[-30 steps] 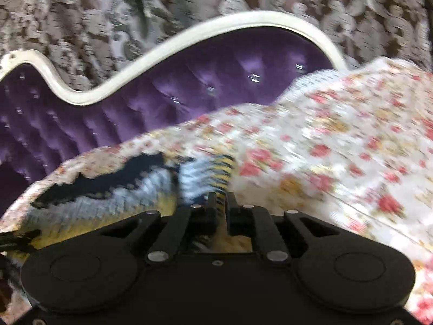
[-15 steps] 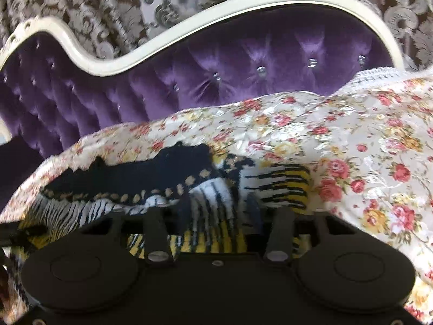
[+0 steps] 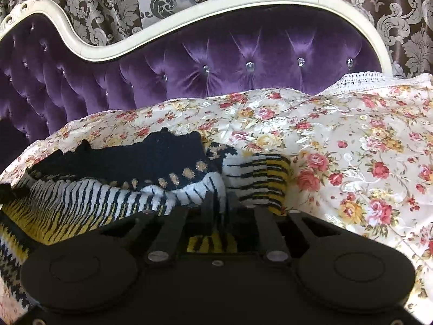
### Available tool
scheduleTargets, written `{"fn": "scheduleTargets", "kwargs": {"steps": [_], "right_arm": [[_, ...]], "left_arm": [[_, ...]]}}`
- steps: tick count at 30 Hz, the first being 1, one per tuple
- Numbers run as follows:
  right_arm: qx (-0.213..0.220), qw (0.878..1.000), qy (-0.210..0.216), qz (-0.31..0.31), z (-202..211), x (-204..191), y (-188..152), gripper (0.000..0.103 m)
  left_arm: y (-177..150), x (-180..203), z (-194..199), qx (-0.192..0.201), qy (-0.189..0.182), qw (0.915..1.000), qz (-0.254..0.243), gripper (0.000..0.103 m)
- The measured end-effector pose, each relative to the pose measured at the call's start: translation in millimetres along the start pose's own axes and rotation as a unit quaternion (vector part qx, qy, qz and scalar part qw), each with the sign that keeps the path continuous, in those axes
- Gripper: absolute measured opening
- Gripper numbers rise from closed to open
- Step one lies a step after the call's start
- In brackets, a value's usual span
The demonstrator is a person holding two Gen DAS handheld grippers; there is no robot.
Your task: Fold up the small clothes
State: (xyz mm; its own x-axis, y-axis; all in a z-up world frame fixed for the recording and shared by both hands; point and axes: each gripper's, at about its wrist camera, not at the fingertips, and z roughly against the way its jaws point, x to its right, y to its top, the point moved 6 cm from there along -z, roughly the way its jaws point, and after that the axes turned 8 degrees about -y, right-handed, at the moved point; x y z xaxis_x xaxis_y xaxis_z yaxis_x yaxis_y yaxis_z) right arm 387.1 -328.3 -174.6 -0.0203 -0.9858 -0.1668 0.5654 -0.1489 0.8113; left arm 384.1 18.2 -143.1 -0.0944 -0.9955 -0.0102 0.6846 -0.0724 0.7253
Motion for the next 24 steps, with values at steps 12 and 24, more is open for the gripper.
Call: {"fn": "scheduleTargets", "kwargs": {"steps": [12, 24], "right_arm": [[-0.018, 0.986, 0.075, -0.145, 31, 46, -29, 0.099], [-0.059, 0.966, 0.143, -0.207, 19, 30, -28, 0.103]], "left_arm": [[-11, -13, -5, 0.010, -0.016, 0.9979, 0.061, 0.103], [-11, -13, -4, 0.007, -0.016, 0.9980, 0.061, 0.103]]}}
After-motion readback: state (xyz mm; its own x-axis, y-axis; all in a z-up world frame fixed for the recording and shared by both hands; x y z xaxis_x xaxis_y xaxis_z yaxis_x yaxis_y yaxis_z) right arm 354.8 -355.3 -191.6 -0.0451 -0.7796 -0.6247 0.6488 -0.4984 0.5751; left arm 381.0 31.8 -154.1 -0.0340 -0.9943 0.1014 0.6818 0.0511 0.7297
